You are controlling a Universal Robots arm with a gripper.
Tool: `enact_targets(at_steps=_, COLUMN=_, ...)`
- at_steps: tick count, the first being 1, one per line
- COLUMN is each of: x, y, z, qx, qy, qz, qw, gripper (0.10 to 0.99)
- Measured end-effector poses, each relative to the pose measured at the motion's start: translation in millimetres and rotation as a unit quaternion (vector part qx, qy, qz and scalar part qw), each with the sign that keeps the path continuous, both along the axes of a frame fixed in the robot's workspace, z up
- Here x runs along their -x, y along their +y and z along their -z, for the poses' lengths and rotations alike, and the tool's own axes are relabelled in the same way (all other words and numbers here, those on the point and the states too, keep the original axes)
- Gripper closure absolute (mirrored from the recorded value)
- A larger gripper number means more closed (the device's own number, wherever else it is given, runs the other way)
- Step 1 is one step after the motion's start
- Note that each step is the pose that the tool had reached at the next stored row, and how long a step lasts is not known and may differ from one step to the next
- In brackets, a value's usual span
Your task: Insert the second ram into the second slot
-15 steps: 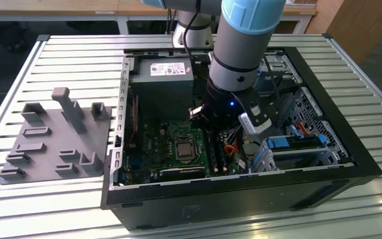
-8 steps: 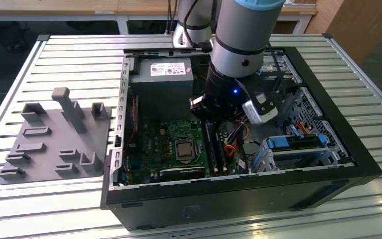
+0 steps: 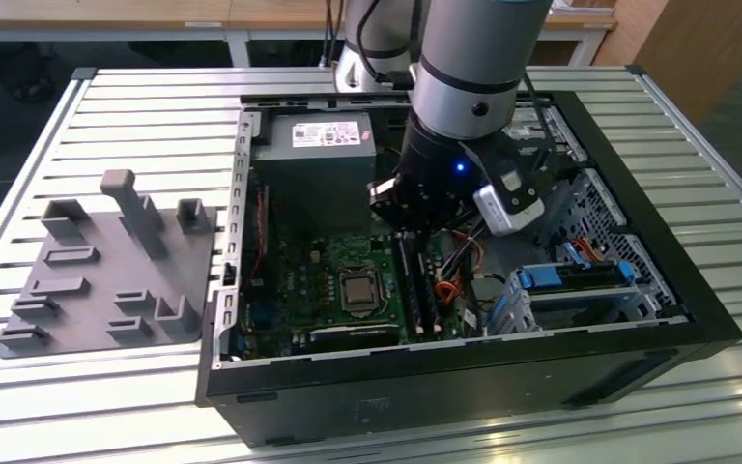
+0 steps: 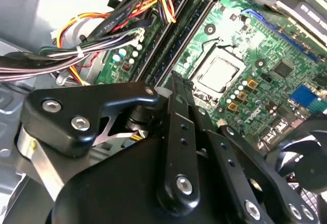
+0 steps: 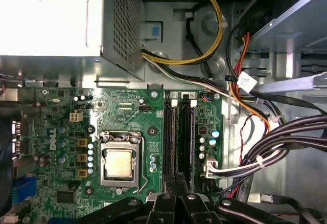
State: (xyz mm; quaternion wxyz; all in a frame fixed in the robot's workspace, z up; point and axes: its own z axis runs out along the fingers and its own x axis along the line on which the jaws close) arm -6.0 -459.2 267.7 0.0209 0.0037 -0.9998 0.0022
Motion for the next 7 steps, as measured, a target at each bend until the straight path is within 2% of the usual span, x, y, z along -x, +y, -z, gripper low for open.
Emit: enact_targets(at_steps=7, x=0.0, y=0.0, z=-0.2, qx=-0.0008, qy=0.0001, qz=0.0, qw=1.0, gripper=0.965)
